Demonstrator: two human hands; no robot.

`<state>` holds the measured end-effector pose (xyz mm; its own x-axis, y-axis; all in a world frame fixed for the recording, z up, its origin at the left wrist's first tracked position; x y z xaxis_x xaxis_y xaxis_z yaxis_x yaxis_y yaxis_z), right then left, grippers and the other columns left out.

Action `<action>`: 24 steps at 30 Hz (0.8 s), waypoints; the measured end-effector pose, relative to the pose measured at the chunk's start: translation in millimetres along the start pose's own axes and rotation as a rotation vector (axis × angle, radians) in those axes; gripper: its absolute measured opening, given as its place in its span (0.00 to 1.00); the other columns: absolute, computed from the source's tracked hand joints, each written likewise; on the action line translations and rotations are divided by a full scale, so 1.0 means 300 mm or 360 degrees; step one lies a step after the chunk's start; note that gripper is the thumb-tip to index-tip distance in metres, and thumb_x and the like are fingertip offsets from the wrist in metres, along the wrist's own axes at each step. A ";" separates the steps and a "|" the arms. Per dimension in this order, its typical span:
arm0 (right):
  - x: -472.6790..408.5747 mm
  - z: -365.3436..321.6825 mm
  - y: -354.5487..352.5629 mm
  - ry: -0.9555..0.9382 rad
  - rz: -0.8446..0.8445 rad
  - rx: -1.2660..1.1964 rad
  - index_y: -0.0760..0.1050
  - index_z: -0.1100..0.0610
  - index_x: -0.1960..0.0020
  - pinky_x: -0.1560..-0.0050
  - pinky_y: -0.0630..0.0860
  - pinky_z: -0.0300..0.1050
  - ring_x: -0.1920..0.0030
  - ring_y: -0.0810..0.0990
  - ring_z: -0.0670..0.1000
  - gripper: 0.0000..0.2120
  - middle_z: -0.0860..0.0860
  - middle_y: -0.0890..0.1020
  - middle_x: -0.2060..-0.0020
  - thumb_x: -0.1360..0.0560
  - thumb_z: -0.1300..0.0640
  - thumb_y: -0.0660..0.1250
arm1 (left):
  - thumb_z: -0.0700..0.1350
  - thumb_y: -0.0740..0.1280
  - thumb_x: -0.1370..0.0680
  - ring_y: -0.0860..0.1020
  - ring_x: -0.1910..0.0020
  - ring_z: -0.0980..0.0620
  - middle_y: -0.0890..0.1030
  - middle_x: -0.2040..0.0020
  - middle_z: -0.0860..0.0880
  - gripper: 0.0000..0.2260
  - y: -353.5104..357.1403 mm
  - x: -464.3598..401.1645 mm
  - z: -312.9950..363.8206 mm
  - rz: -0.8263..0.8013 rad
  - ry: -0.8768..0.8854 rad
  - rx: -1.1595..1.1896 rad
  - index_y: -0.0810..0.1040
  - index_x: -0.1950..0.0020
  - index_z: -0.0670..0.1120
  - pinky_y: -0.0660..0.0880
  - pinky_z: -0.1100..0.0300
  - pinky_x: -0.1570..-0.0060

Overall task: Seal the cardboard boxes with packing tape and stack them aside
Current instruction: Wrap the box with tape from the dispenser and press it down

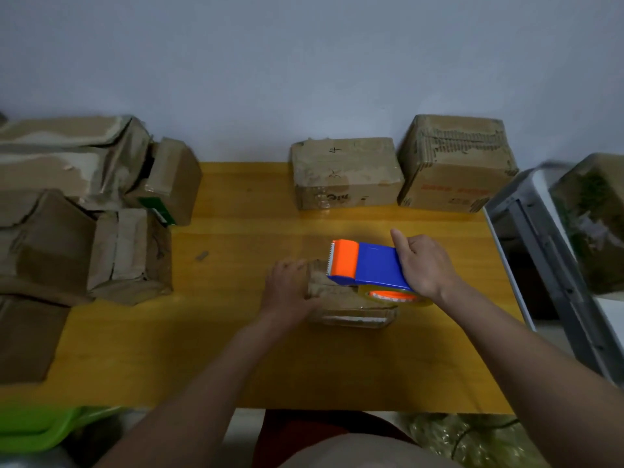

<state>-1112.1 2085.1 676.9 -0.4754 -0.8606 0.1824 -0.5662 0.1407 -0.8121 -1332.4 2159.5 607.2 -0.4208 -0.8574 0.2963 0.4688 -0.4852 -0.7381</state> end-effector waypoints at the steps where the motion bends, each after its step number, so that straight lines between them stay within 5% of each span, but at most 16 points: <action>1: -0.001 0.000 0.001 -0.0004 0.0005 0.0011 0.65 0.58 0.72 0.67 0.65 0.47 0.70 0.72 0.56 0.28 0.55 0.72 0.75 0.18 0.44 0.50 | 0.40 0.76 0.32 0.72 0.39 0.51 0.74 0.34 0.45 0.29 -0.011 0.009 -0.007 0.0007 -0.0090 0.0243 0.73 0.32 0.47 0.71 0.60 0.41; 4: 0.000 -0.010 0.005 -0.0022 0.0013 0.0071 0.66 0.59 0.71 0.65 0.68 0.49 0.69 0.74 0.59 0.29 0.57 0.73 0.74 0.18 0.43 0.49 | 0.36 0.66 0.23 0.78 0.43 0.49 0.80 0.39 0.43 0.11 0.001 0.034 0.007 -0.0215 -0.0474 0.1259 0.79 0.43 0.45 0.75 0.55 0.42; 7: 0.004 -0.033 0.011 -0.0063 0.0032 0.0147 0.67 0.59 0.72 0.66 0.68 0.50 0.69 0.74 0.58 0.29 0.56 0.73 0.74 0.18 0.43 0.49 | 0.41 0.56 0.18 0.77 0.42 0.46 0.77 0.38 0.39 0.13 -0.004 0.040 0.072 -0.0449 -0.0710 0.2042 0.76 0.39 0.37 0.76 0.56 0.50; 10: 0.009 -0.052 0.012 -0.0083 0.0036 0.0221 0.67 0.58 0.72 0.70 0.64 0.46 0.71 0.73 0.54 0.29 0.54 0.72 0.75 0.19 0.42 0.49 | 0.48 0.61 0.19 0.76 0.42 0.46 0.77 0.38 0.41 0.17 -0.021 0.034 0.085 -0.0467 -0.0714 0.2024 0.73 0.35 0.38 0.76 0.57 0.54; 14: 0.019 -0.062 0.021 -0.0110 0.0012 0.0289 0.73 0.57 0.69 0.66 0.72 0.48 0.68 0.77 0.53 0.30 0.54 0.77 0.73 0.20 0.38 0.50 | 0.50 0.69 0.24 0.78 0.43 0.49 0.79 0.38 0.42 0.21 0.006 0.036 0.082 -0.0473 -0.0727 0.1976 0.73 0.34 0.41 0.77 0.58 0.53; 19: 0.026 -0.049 0.014 -0.0078 0.0020 0.0243 0.76 0.59 0.66 0.64 0.74 0.49 0.68 0.78 0.53 0.31 0.55 0.79 0.71 0.21 0.37 0.50 | 0.48 0.68 0.23 0.80 0.52 0.51 0.83 0.53 0.46 0.09 0.060 0.061 0.115 -0.0572 -0.0960 0.2452 0.78 0.48 0.44 0.78 0.58 0.62; 24: 0.034 -0.036 0.009 -0.0076 -0.0018 0.0136 0.76 0.61 0.65 0.64 0.74 0.49 0.68 0.79 0.54 0.31 0.56 0.80 0.71 0.21 0.37 0.51 | 0.41 0.67 0.23 0.81 0.58 0.52 0.84 0.64 0.46 0.04 0.075 0.068 0.119 -0.0556 -0.0967 0.2474 0.76 0.50 0.42 0.79 0.61 0.69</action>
<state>-1125.8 2081.9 682.7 -0.4357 -0.8845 0.1670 -0.5111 0.0904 -0.8548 -1302.8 2124.9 618.2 -0.4983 -0.4399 0.7471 0.8402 -0.0326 0.5413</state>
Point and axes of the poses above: each hand's wrist, its own x-axis away from the middle knuckle, its own y-axis out of the palm, z = x × y, the point moved 6 cm from there along -x, towards the middle knuckle
